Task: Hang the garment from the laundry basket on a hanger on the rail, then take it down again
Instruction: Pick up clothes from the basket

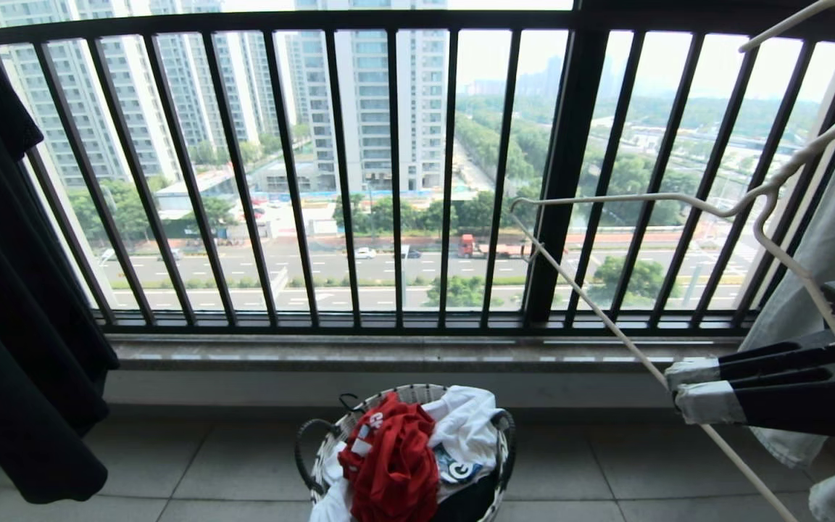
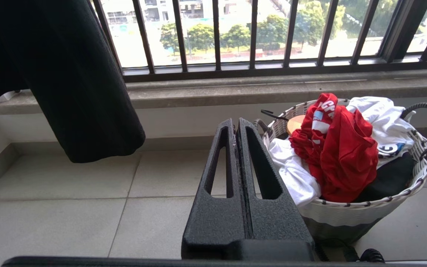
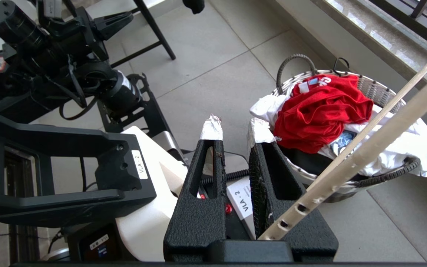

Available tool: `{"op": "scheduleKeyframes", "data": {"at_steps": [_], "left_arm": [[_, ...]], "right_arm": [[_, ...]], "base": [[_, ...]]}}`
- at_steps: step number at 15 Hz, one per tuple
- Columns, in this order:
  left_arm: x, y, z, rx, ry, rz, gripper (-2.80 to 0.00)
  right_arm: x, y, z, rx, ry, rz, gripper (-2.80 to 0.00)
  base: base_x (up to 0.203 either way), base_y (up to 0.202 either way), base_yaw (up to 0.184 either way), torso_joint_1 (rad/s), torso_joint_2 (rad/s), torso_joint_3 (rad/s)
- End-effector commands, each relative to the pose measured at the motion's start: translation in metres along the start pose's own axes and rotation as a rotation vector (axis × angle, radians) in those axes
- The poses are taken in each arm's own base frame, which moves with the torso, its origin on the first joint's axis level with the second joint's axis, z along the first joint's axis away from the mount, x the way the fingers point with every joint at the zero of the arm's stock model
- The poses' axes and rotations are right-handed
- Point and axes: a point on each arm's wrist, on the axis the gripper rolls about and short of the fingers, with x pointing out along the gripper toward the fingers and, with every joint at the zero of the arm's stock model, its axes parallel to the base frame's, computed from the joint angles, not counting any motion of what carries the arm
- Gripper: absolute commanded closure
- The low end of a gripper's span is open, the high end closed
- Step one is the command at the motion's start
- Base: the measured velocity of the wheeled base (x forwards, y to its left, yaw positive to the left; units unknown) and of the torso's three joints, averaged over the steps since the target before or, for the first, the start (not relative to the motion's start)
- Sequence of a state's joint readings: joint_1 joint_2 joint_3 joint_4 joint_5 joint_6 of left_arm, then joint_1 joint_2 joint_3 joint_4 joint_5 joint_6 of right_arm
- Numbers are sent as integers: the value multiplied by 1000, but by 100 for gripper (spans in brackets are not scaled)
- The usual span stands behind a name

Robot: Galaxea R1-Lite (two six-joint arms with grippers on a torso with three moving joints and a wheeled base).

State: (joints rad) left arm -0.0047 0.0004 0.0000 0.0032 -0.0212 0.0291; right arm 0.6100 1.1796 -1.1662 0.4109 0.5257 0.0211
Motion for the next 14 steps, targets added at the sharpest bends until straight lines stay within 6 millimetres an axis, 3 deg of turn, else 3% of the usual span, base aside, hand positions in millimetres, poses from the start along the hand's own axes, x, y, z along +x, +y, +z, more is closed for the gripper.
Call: {"op": "scheduleKeyframes", "data": {"at_steps": [1, 14], "left_arm": [[0, 0, 0, 0, 1, 0, 0], [0, 0, 0, 0, -1, 0, 0]], "right_arm": [[1, 0, 0, 2, 3, 4, 0], [4, -2, 0, 8, 13, -1, 0]], "base": [[0, 0, 0, 0, 0, 0], [0, 0, 0, 0, 0, 0]]}}
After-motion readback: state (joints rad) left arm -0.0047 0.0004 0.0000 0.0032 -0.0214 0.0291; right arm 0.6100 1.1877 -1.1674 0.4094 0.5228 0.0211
